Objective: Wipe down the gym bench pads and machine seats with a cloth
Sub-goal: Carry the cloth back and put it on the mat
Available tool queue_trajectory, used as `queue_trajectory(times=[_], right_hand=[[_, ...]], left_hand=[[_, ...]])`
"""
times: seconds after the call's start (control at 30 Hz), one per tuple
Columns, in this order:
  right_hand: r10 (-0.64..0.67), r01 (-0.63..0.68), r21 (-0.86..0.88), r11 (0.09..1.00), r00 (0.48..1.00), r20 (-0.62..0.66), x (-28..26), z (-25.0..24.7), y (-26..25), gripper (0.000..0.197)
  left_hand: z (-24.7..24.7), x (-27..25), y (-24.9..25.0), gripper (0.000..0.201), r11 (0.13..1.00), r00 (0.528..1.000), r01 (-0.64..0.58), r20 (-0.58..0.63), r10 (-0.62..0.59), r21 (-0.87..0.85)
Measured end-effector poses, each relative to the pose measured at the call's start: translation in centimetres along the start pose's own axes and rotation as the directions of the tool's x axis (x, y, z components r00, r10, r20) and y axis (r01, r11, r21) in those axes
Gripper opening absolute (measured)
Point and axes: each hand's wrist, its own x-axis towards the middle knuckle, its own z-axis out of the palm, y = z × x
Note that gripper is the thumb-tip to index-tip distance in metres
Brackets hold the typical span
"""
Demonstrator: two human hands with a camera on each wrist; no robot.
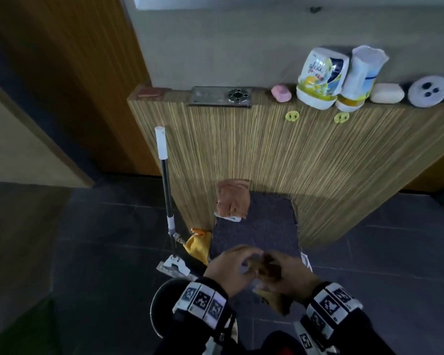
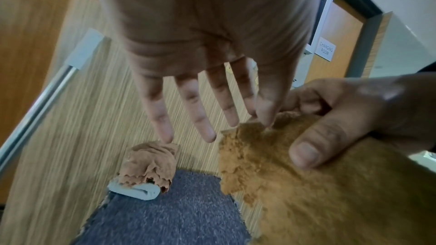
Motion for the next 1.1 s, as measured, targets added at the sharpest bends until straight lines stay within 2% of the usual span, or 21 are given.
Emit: queue_trajectory(times=[0.13,0.3,0.37,0.47,0.57,0.73,0.9,0.93,1.0,1.07,1.1], right_hand=[[0.023,-0.022,0.01,1.0,0.999,-0.035,1.1,-1.6,-1.1,0.056],[-0.018,0.018,0.003,1.0,0.997,-0.079,2.0,-4.3,-1.2,0.065],[-0.024,0.024,0.006,1.0,0.997,-0.078,2.2,-5.4,-1.0,0.069],[0.001,0.002,0.044,0.999,0.998,-0.062,2.4,-7.1,-0.4,0.071],[0.035,-0.033,0.024,0.999,0.998,-0.06,2.7,-8.7,0.5,0.056],[0.047,-0.043,0.037,0.998,0.993,-0.107,2.9,-9.5,1.5,0.028],[-0.043,0.05,0.034,0.998,0.983,-0.179,3.0,-9.9,1.6,0.022],[-0.069,0.073,0.018,0.997,0.981,-0.181,3.1,-10.1,1.5,0.021],[-0.109,0.109,-0.011,0.994,0.981,-0.16,3.1,-10.4,1.2,0.02],[-0.147,0.146,-0.014,0.989,0.98,-0.131,3.2,-10.6,0.9,0.018],[-0.165,0.165,-0.007,0.986,0.979,-0.119,3.2,-10.7,0.8,0.017]], left_hand=[[-0.9,2.6,-0.7,0.017,0.999,0.998,0.023,0.054,-0.022,-0.025],[-1.8,5.3,-0.1,0.022,0.994,0.998,0.013,0.059,-0.007,-0.106],[-1.8,6.2,0.4,0.029,0.996,0.999,-0.027,0.029,0.03,-0.083],[-1.9,7.3,0.9,0.021,0.992,0.989,-0.117,-0.093,0.113,-0.05],[-2.3,8.2,1.0,0.019,0.981,0.963,-0.187,-0.207,0.174,-0.046],[-1.6,9.2,1.4,0.02,0.96,0.925,-0.28,-0.274,0.262,-0.028],[-1.1,9.6,1.1,0.016,0.966,0.96,-0.235,-0.181,0.213,-0.112],[-1.1,9.7,1.2,0.021,0.97,0.97,-0.208,-0.151,0.188,-0.125],[-1.2,10.0,1.5,0.042,0.984,0.988,-0.141,-0.079,0.133,-0.106],[-1.2,10.3,1.6,0.063,0.995,0.995,-0.099,-0.006,0.099,0.027],[-1.2,10.5,1.6,0.061,0.992,0.996,-0.094,0.019,0.092,0.084]])
